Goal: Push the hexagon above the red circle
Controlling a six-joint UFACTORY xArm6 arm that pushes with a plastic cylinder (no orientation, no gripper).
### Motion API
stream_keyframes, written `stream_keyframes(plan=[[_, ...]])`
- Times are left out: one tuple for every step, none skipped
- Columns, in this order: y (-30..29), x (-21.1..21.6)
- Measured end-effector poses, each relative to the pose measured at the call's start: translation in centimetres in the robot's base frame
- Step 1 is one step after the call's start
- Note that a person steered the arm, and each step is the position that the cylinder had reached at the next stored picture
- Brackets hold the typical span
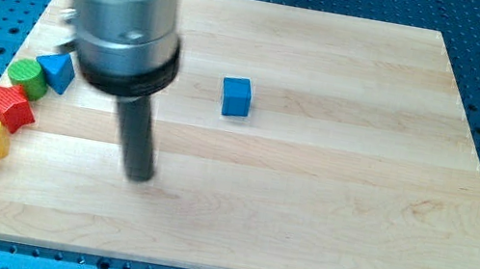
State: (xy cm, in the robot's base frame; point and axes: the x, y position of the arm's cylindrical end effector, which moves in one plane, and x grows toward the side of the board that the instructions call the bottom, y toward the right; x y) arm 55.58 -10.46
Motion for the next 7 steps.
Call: stream_keyframes(plan=[[-1.0,6.0],[-7.0,6.3],[-10.6,6.3],[-12.3,6.1],[-16.2,5.5],[-17.5,5.6],[-19.3,6.2]])
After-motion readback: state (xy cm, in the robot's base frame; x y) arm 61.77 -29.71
